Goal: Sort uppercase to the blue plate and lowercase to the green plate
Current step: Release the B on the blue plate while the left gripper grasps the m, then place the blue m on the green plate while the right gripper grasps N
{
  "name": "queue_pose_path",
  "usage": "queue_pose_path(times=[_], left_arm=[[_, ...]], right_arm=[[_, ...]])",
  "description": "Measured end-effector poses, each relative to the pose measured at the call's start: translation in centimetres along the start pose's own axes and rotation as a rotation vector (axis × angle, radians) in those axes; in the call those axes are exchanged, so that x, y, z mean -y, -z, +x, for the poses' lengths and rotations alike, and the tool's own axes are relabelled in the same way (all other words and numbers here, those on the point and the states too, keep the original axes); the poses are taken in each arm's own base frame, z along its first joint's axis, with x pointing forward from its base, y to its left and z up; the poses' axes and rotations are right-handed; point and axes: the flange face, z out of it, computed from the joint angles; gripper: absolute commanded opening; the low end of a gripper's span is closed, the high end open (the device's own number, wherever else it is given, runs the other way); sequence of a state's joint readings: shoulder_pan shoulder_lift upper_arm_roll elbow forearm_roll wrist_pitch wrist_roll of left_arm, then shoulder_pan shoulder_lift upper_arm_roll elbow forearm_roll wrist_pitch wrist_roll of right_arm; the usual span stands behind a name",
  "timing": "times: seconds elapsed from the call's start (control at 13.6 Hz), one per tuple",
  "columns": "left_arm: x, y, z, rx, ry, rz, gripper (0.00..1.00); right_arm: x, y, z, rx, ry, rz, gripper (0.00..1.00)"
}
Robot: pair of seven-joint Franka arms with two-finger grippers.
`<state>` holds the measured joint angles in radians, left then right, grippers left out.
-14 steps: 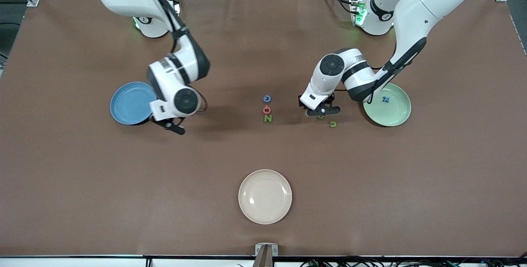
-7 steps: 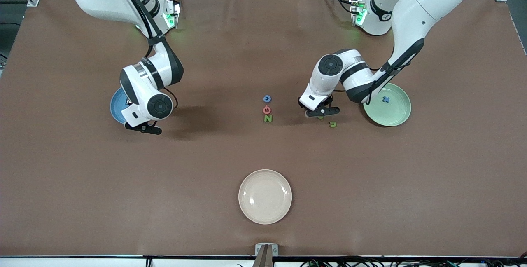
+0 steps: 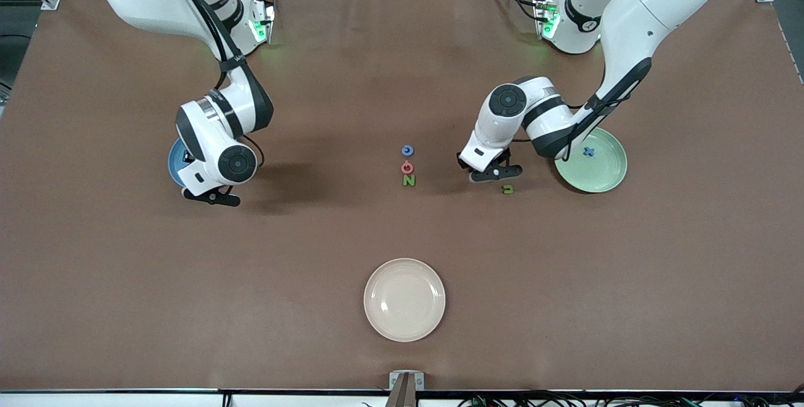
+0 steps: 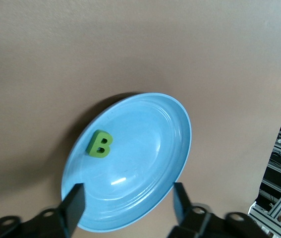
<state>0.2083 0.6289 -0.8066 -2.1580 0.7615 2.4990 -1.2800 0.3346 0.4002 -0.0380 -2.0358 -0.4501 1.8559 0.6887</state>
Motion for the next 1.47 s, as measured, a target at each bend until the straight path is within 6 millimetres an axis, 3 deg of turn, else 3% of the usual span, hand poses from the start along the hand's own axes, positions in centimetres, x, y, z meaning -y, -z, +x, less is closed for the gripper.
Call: queue_pose_path(times=[0.15,0.37,0.66,0.81,1.18,1.33,1.47], left_arm=[[0.1,2.0,0.8,-0.027,0.008,0.002,0.24],[1.0,6.7,1.6,-0.028,0.023,0.017,0.24],[6.1,10.9,3.5,0.009,-0.020,0.061,0.24],[9.0,11.5,3.8,0.024,-0.044,0.064,0.24],[16.2,10.6,3.9,0.074,-0.111,0.071,0.24],[18.6,9.9,3.7,0.095,-0.124,0.074,0.24],[20.4,9.2,3.5,0.116,-0.136,0.077,0.24]], right_arm=[[0.8,1.4,-0.2,0.022,-0.048,0.102,1.00],[2.9,4.8,-1.5,0.040,-0.152,0.248,1.00],[10.4,10.4,-6.1,-0.010,-0.236,0.425,1.00],[13.3,13.1,-8.0,-0.063,-0.217,0.517,1.00],[19.3,21.0,-11.7,-0.185,-0.118,0.620,1.00],[22.3,22.5,-11.9,-0.233,-0.092,0.664,1.00],[25.5,22.4,-11.6,-0.268,-0.072,0.696,0.99]])
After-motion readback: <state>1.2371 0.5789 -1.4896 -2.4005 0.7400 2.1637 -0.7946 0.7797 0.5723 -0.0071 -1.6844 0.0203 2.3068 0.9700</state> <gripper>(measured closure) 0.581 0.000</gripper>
